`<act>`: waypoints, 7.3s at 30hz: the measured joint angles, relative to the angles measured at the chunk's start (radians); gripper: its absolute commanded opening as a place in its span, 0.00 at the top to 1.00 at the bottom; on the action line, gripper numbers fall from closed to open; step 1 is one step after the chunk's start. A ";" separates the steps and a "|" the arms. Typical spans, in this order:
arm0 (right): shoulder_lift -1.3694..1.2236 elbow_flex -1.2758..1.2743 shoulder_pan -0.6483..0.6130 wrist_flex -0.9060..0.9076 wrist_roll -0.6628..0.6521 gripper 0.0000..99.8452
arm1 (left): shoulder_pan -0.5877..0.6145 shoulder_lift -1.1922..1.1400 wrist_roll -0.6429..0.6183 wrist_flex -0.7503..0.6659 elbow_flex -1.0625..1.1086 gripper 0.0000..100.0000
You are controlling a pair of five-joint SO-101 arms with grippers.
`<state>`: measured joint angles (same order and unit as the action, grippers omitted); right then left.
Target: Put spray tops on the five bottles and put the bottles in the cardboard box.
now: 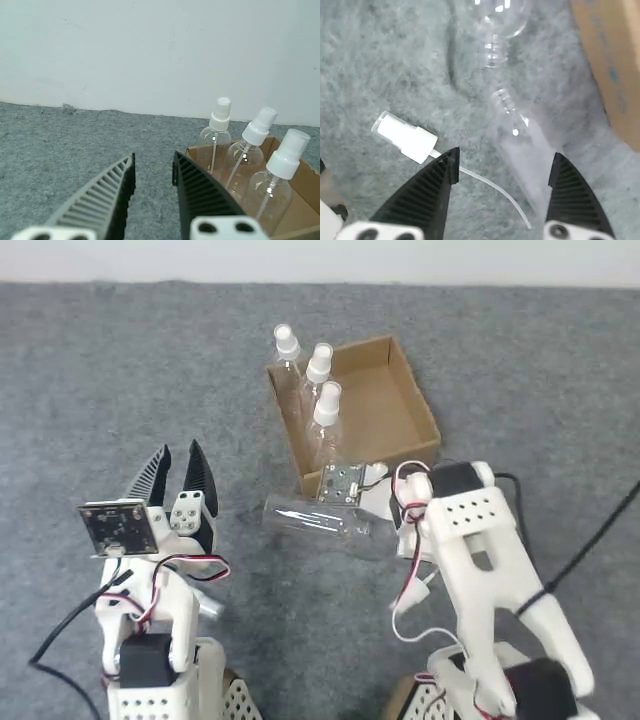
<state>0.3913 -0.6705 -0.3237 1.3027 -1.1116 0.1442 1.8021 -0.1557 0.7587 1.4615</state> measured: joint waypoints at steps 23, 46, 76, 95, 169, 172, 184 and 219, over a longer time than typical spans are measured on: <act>-0.264 0.002 -0.006 -0.173 -0.132 0.76 | 0.000 0.000 0.000 -0.032 0.020 0.89; -0.284 0.002 0.058 -0.311 0.140 0.76 | 0.000 0.000 0.000 -0.069 0.043 0.89; -0.284 0.032 0.058 -0.279 0.529 0.66 | 0.000 0.000 0.000 -0.069 0.043 0.89; -0.284 0.086 0.058 -0.189 0.103 0.67 | 0.000 0.000 0.000 -0.069 0.043 0.89; -0.284 0.166 0.123 -0.005 0.224 0.92 | 0.000 0.000 0.000 -0.069 0.043 0.88; -0.284 0.166 0.123 0.026 0.262 0.92 | 0.000 0.000 0.000 -0.069 0.043 0.88; -0.054 0.166 0.061 0.152 0.523 0.92 | 0.000 0.000 0.000 -0.069 0.043 0.88; 0.089 0.002 -0.120 -0.089 0.905 0.94 | 0.000 0.000 0.000 -0.069 0.043 0.88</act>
<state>0.4803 -0.6690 -0.4434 1.2137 -0.2064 0.1442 1.8021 -0.1557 0.6897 1.5044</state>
